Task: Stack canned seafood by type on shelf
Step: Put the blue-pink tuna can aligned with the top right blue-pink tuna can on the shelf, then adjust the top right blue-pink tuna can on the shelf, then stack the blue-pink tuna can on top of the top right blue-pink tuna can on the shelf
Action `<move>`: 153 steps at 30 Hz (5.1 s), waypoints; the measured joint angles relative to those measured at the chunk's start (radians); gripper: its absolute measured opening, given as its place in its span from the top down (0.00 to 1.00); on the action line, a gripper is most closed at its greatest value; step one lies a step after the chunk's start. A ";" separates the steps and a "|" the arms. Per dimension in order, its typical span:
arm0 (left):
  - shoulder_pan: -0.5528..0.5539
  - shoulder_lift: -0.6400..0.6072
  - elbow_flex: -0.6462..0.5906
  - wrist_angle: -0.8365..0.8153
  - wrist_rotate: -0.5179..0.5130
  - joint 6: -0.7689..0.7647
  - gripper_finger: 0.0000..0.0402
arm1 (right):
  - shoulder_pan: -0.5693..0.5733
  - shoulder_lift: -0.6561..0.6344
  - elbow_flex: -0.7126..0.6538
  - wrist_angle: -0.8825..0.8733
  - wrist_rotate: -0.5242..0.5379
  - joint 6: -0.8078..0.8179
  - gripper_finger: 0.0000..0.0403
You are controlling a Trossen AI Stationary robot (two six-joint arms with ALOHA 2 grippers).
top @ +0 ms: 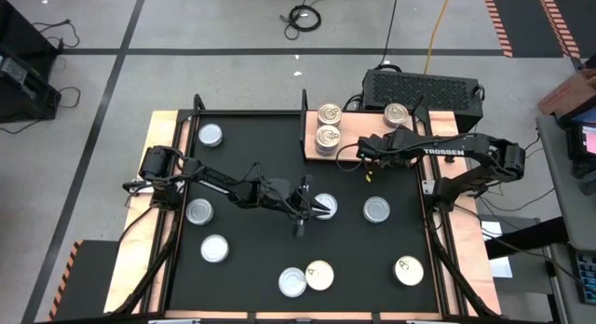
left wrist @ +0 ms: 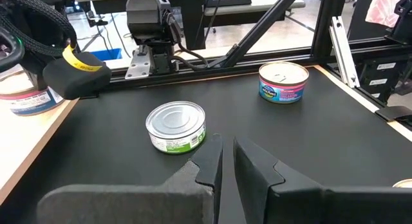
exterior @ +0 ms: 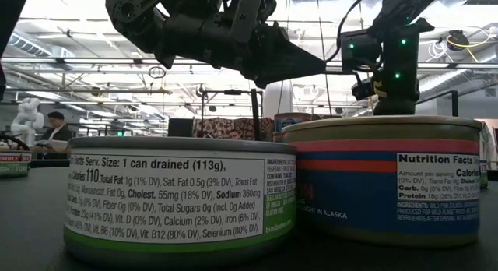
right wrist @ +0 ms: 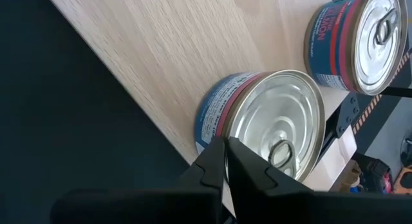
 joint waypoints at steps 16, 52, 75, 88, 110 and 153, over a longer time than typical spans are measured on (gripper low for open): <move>0.000 0.000 0.000 0.000 0.000 0.003 0.89 | -0.012 0.000 0.217 -0.135 -0.003 0.009 0.69; 0.008 0.000 0.000 -0.046 -0.019 0.002 0.89 | -0.562 0.277 0.311 0.149 -0.022 -0.299 1.00; 0.008 0.000 0.000 -0.046 -0.022 0.003 0.89 | -0.466 0.293 0.311 0.043 -0.034 -0.235 1.00; 0.008 0.000 0.000 -0.045 -0.022 0.003 0.89 | -0.445 0.283 0.311 0.058 -0.004 -0.237 1.00; 0.008 0.000 0.000 -0.037 -0.021 0.003 0.89 | 0.124 -0.078 0.311 -0.154 -0.175 0.063 1.00; 0.007 0.001 0.000 -0.043 -0.021 -0.005 0.89 | 1.096 0.451 0.311 0.697 -0.175 -0.794 0.63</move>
